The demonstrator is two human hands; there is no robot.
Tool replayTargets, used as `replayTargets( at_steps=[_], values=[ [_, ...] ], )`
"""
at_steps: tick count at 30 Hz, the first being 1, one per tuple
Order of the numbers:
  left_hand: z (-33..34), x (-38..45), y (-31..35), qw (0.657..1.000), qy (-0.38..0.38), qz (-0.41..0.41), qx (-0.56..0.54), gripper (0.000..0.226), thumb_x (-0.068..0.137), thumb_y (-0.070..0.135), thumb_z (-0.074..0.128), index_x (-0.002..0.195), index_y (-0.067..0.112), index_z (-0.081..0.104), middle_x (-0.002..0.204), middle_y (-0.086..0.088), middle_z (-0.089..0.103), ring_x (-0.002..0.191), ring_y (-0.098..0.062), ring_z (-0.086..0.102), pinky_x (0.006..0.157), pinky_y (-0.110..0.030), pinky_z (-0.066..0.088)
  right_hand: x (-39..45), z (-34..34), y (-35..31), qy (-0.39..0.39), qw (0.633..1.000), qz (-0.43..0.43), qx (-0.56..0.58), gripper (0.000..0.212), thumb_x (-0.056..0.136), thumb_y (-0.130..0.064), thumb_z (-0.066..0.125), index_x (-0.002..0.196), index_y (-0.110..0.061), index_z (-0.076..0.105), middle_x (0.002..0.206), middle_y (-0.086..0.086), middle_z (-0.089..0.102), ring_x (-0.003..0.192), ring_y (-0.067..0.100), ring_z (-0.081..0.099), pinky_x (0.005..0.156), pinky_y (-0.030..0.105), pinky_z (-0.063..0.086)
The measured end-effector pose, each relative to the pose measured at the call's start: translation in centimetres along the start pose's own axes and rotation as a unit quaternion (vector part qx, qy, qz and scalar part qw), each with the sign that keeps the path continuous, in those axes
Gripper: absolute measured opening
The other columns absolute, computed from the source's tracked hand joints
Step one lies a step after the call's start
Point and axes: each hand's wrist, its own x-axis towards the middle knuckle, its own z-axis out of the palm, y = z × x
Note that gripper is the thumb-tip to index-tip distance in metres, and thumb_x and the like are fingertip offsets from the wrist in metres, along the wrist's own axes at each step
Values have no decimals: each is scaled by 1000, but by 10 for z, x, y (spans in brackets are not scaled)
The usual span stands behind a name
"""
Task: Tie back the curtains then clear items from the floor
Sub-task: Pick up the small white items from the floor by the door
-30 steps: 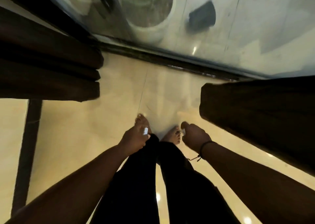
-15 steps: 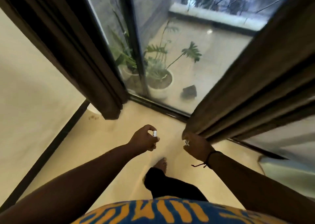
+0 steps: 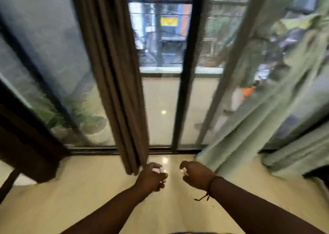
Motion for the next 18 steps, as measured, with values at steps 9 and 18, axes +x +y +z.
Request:
replayTargets(
  at_steps=[9,18],
  values=[
    [383,-31,21,977,-188,33,93,22,80,3,70,92,12,54,71,-12,63,52,-20,57,55,-27,44,-251,-55,322,96,961,230,122,33,83,-24,63,114,-16,57,113,6,64,108,25,57,77,24,39],
    [669,-56,45,896,-347,78,266,23,80,13,73,97,16,58,72,-9,67,55,-17,60,50,-23,41,-446,-61,531,187,851,447,204,35,82,-24,66,115,-17,58,114,7,64,108,26,57,82,27,44]
  ],
)
